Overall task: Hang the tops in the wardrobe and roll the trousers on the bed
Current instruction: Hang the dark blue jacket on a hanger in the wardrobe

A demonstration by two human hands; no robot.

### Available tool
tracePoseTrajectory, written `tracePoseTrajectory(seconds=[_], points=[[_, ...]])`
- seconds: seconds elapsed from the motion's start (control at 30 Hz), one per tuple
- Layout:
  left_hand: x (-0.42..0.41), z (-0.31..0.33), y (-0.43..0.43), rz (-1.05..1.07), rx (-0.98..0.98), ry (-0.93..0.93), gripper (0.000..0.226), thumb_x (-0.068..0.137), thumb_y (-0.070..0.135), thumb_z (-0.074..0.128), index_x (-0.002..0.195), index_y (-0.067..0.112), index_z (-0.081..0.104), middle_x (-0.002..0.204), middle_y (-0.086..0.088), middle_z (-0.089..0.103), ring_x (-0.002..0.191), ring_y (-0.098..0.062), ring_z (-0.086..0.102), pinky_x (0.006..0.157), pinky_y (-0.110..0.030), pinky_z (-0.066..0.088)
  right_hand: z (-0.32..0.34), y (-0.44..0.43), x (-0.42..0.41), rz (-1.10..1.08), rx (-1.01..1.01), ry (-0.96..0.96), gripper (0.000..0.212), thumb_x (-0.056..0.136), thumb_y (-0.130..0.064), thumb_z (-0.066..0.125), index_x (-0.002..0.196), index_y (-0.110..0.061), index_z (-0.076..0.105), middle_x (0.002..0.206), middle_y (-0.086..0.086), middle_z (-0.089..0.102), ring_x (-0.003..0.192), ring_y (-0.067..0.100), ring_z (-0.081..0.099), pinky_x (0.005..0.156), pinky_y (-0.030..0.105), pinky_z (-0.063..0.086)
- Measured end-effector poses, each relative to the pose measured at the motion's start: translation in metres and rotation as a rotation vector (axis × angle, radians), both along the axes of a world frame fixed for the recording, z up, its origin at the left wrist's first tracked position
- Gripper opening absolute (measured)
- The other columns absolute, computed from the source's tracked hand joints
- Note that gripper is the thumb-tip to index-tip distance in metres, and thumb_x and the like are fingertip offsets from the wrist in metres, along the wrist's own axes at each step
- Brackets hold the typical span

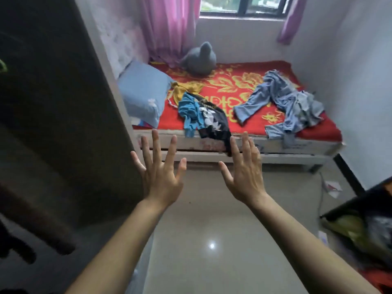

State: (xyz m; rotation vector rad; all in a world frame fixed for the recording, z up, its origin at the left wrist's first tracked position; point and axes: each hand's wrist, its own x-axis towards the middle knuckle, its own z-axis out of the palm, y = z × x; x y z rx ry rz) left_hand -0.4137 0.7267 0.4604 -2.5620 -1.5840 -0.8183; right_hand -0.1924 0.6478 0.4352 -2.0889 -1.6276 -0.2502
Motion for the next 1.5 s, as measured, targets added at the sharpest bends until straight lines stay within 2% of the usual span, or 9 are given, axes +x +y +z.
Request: tracePoseTrajectory(seconds=[0.27, 0.5, 0.83, 0.97, 1.03, 1.1, 1.27, 1.4, 1.5], points=[[0.137, -0.011, -0.123, -0.23, -0.013, 0.134, 0.073, 0.093, 0.063, 0.026, 0.157, 0.032, 0.011, 0.164, -0.006, -0.014, 0.15, -0.033, -0.014, 0.11, -0.072, 0.0, -0.017, -0.184, 0.116, -0.215, -0.018, 0.053, 0.08, 0.094, -0.046, 0.055, 0.158, -0.017, 0.018, 0.164, 0.02, 0.006, 0.15, 0.04, 0.015, 0.119, 0.054, 0.02], [0.292, -0.07, -0.305, -0.546, -0.165, 0.332, 0.077, 0.094, 0.067, 0.018, 0.158, 0.026, 0.0, 0.159, -0.003, -0.03, 0.145, -0.028, -0.029, 0.111, -0.071, -0.005, -0.081, -0.441, 0.222, -0.613, -0.162, 0.178, 0.085, 0.097, -0.051, 0.044, 0.158, -0.027, -0.01, 0.165, 0.013, -0.012, 0.153, 0.033, -0.004, 0.123, 0.05, 0.009], [0.456, -0.159, -0.483, -1.048, -0.168, 0.603, 0.076, 0.094, 0.068, 0.019, 0.151, 0.036, -0.021, 0.154, -0.001, -0.04, 0.143, -0.026, -0.035, 0.113, -0.059, -0.013, -0.171, -0.68, 0.25, -1.145, -0.318, 0.436, 0.081, 0.097, -0.042, 0.052, 0.159, -0.018, 0.006, 0.165, 0.018, 0.003, 0.15, 0.038, 0.013, 0.119, 0.048, 0.02], [0.5, -0.229, -0.549, -1.252, -0.222, 0.732, 0.071, 0.097, 0.057, 0.033, 0.156, 0.026, 0.007, 0.164, -0.013, -0.003, 0.15, -0.035, -0.005, 0.117, -0.056, 0.002, -0.229, -0.738, 0.238, -1.3, -0.373, 0.56, 0.08, 0.096, -0.036, 0.056, 0.159, -0.017, 0.011, 0.165, 0.017, 0.009, 0.149, 0.038, 0.017, 0.117, 0.05, 0.024], [0.513, -0.265, -0.583, -1.335, -0.284, 0.776, 0.056, 0.095, 0.046, 0.045, 0.142, 0.016, 0.042, 0.145, -0.019, 0.038, 0.133, -0.04, 0.035, 0.105, -0.049, 0.032, -0.265, -0.761, 0.237, -1.35, -0.421, 0.602, 0.076, 0.096, -0.032, 0.057, 0.158, -0.016, 0.016, 0.163, 0.017, 0.017, 0.147, 0.037, 0.024, 0.114, 0.05, 0.031], [0.521, -0.308, -0.615, -1.43, -0.356, 0.834, 0.038, 0.092, 0.037, 0.051, 0.12, 0.012, 0.056, 0.118, -0.013, 0.052, 0.11, -0.036, 0.05, 0.085, -0.043, 0.039, -0.305, -0.777, 0.239, -1.377, -0.421, 0.635, 0.063, 0.096, -0.026, 0.055, 0.152, -0.013, 0.032, 0.156, 0.015, 0.033, 0.137, 0.036, 0.04, 0.106, 0.049, 0.043], [0.519, -0.429, -0.665, -1.589, -0.492, 1.03, 0.035, 0.09, 0.027, 0.05, 0.125, 0.025, 0.057, 0.14, -0.009, 0.038, 0.126, -0.032, 0.039, 0.091, -0.043, 0.042, -0.417, -0.787, 0.25, -1.284, -0.482, 0.665, 0.025, 0.09, -0.003, 0.057, 0.111, -0.01, 0.069, 0.132, 0.013, 0.053, 0.117, 0.037, 0.054, 0.092, 0.047, 0.05], [0.512, -0.498, -0.669, -1.577, -0.425, 1.269, 0.063, 0.087, 0.026, 0.054, 0.146, 0.036, 0.035, 0.164, -0.004, -0.005, 0.14, -0.032, 0.014, 0.103, -0.048, 0.035, -0.479, -0.773, 0.262, -1.18, -0.602, 0.725, 0.049, 0.089, 0.004, 0.047, 0.132, -0.015, 0.061, 0.159, 0.012, 0.028, 0.147, 0.033, 0.015, 0.116, 0.05, 0.026], [0.512, -0.524, -0.663, -1.541, -0.365, 1.253, 0.063, 0.087, 0.023, 0.053, 0.148, 0.021, 0.037, 0.164, -0.001, 0.005, 0.131, -0.03, 0.025, 0.099, -0.044, 0.036, -0.498, -0.762, 0.27, -1.208, -0.663, 0.659, 0.053, 0.084, 0.003, 0.05, 0.134, -0.012, 0.057, 0.153, 0.015, 0.036, 0.144, 0.036, 0.022, 0.119, 0.053, 0.017]])
